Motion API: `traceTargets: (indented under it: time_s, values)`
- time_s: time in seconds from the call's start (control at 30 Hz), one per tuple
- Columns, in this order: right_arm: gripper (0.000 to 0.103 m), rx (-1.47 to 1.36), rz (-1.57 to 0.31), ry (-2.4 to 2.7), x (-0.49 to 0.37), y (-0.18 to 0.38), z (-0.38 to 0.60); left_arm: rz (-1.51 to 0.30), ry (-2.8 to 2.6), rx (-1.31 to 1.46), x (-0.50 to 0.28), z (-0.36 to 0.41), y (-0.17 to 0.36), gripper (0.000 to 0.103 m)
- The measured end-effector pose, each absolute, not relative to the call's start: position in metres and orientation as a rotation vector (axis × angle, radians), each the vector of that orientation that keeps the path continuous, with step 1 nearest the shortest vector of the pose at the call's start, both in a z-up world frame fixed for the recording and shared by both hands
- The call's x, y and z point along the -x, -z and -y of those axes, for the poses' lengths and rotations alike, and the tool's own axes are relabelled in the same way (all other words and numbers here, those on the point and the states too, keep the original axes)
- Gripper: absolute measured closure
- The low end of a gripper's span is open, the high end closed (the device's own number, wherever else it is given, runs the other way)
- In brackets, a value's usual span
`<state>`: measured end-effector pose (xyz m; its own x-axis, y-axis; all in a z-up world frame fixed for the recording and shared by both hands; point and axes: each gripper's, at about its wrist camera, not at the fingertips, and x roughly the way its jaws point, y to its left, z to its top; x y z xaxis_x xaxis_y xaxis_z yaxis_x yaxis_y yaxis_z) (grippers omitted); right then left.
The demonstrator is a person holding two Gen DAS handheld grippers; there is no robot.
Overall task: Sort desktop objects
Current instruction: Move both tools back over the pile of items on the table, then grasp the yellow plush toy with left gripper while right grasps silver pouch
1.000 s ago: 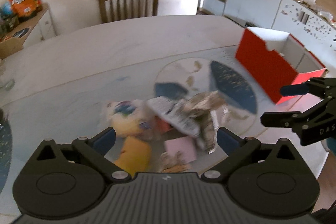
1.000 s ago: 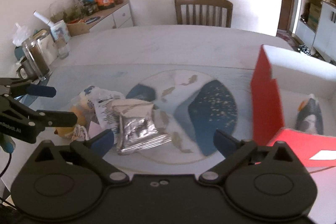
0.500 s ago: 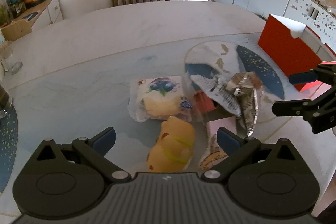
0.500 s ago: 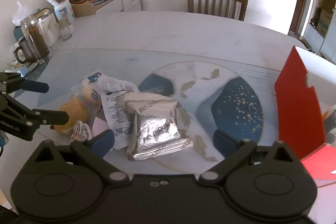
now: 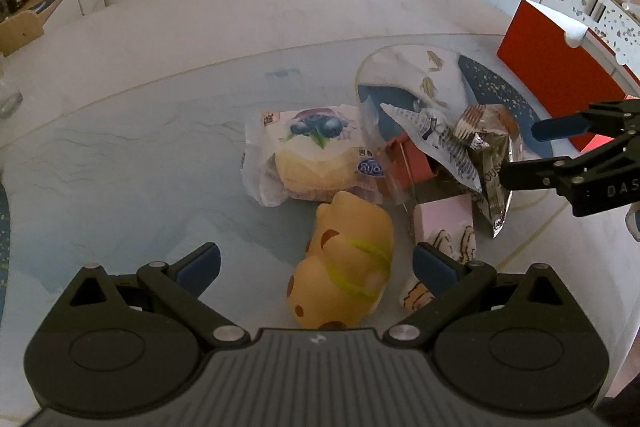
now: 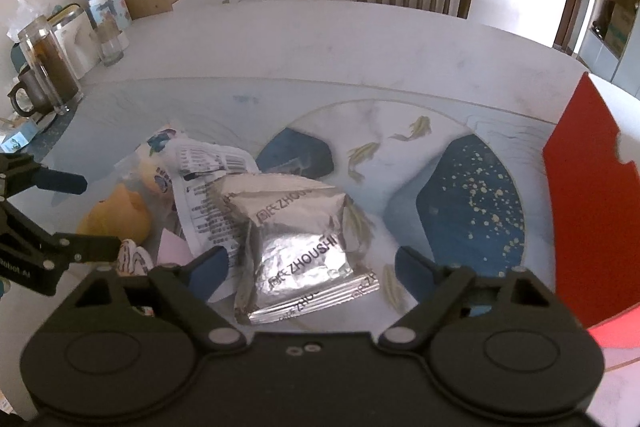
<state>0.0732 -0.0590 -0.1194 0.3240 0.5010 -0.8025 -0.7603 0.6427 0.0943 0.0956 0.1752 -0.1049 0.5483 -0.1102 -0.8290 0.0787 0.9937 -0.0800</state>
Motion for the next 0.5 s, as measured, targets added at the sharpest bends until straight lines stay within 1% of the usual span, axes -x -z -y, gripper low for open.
traceTargets:
  time_s: [0.2, 0.3, 0.37, 0.43, 0.5]
  values:
    - [0.020, 0.336, -0.935, -0.846, -0.077, 0.125, 0.054, -0.989, 0.128, 0.046, -0.099, -0.174, 0.109, 0.001]
    - [0.023, 0.334, -0.941, -0.847, -0.078, 0.127, 0.052, -0.993, 0.125, 0.034, -0.099, -0.173, 0.110, 0.007]
    - [0.024, 0.334, -0.946, -0.850, -0.079, 0.128, 0.051, -0.996, 0.121, 0.034, -0.099, -0.173, 0.111, 0.015]
    - [0.025, 0.334, -0.949, -0.852, -0.080, 0.130, 0.051, -1.000, 0.116, 0.034, -0.099, -0.173, 0.111, 0.022]
    - [0.027, 0.330, -0.955, -0.855, -0.080, 0.131, 0.050, -1.000, 0.119, 0.038, -0.098, -0.173, 0.111, 0.025]
